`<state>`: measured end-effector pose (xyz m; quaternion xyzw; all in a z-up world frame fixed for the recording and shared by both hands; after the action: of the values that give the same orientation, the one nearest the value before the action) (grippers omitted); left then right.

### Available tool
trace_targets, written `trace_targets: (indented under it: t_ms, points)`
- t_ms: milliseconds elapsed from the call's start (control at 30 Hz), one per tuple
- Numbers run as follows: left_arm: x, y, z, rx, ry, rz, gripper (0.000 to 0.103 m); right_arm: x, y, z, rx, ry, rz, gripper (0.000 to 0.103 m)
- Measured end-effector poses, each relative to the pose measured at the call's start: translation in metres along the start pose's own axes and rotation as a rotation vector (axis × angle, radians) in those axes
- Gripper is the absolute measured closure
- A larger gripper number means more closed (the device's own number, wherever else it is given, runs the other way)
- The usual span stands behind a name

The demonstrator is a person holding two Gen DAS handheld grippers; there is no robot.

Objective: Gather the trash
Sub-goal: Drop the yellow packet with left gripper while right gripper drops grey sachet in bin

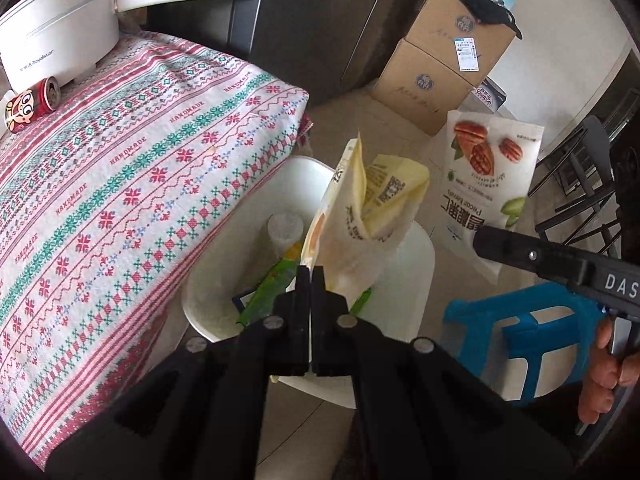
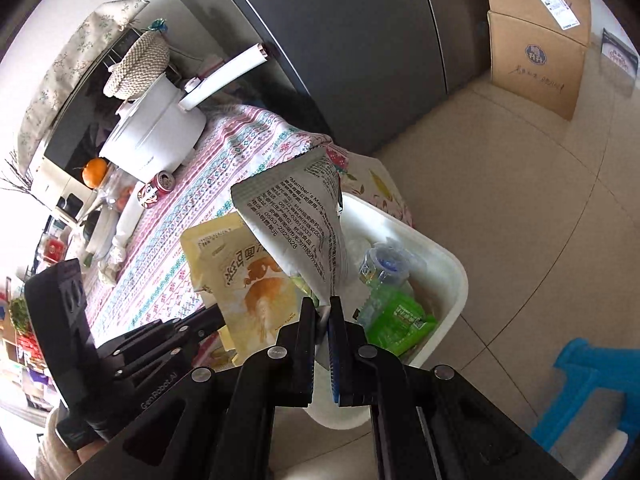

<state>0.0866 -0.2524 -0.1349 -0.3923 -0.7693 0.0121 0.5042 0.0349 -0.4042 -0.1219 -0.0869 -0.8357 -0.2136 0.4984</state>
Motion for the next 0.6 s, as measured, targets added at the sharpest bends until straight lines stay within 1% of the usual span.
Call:
trace_targets:
  t_ms: [400, 500, 533, 600]
  points:
    - [-0.022, 0.008, 0.001, -0.011, 0.021, -0.056, 0.103, 0.000, -0.010, 0.001, -0.021, 0.013, -0.004, 0.097]
    - [-0.026, 0.010, -0.001, -0.016, 0.014, -0.061, 0.103, -0.001, -0.011, 0.003, -0.028, 0.022, -0.002, 0.097]
    - [-0.027, 0.010, -0.001, -0.020, 0.015, -0.064, 0.102, -0.001, -0.012, 0.003, -0.030, 0.024, -0.004, 0.097]
    - [-0.027, 0.011, -0.004, -0.020, 0.019, -0.061, 0.094, -0.002, -0.013, 0.004, -0.032, 0.028, -0.001, 0.096]
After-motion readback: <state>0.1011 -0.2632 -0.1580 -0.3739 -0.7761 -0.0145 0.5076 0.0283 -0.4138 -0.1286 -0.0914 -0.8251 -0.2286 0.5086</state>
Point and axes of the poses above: each gripper's, at about its wrist camera, not at the fingertips, and x roughly against the way its jaws point, y to its left, z to its underside, the point moved 6 cm from there along -x, roughly the way its jaws point, and after that the axes turned 9 degrees about z, right-handed, at the moved point
